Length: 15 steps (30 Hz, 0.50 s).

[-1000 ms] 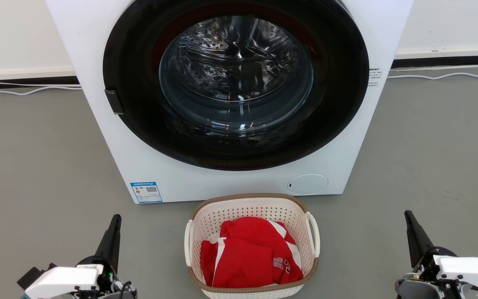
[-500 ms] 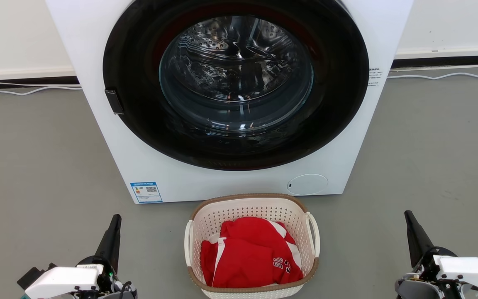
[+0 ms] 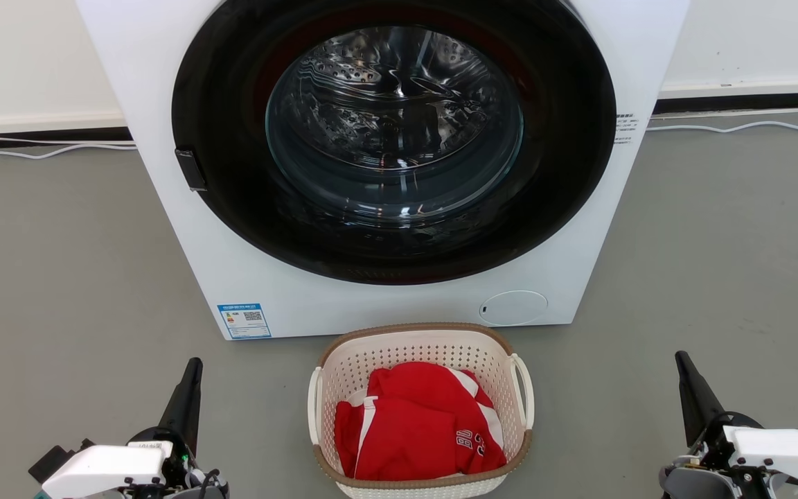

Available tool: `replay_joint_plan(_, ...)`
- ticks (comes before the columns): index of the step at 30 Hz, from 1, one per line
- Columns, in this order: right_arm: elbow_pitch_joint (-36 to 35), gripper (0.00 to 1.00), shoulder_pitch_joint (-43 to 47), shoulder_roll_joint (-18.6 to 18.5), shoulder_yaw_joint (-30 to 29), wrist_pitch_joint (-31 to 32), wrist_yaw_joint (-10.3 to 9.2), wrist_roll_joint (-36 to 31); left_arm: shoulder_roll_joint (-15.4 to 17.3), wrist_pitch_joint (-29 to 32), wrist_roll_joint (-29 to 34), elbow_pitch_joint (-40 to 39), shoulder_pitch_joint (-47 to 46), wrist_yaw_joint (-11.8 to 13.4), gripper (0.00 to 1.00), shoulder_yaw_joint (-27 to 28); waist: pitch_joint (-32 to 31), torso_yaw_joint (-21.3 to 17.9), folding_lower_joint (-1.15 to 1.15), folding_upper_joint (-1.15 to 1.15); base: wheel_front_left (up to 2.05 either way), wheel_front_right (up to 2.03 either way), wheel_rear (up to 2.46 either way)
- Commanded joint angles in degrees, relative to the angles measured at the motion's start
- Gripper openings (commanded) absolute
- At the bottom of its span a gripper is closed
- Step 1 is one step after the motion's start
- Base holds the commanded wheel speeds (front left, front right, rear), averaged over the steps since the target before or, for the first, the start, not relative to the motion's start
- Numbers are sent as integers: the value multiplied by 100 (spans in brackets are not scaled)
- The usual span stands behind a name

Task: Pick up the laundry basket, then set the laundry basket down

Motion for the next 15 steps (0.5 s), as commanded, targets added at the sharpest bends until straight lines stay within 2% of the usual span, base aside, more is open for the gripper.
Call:
replay_joint_plan(1, -167, 0, -335, -19, 100, 59, 42, 39, 78, 34, -29, -165, -314, -42, 0, 137, 0, 0, 0, 0, 0, 0, 0)
replay_joint_plan(15, -167, 0, -335, -19, 100, 59, 42, 39, 78, 34, -29, -165, -314, -42, 0, 137, 0, 0, 0, 0, 0, 0, 0)
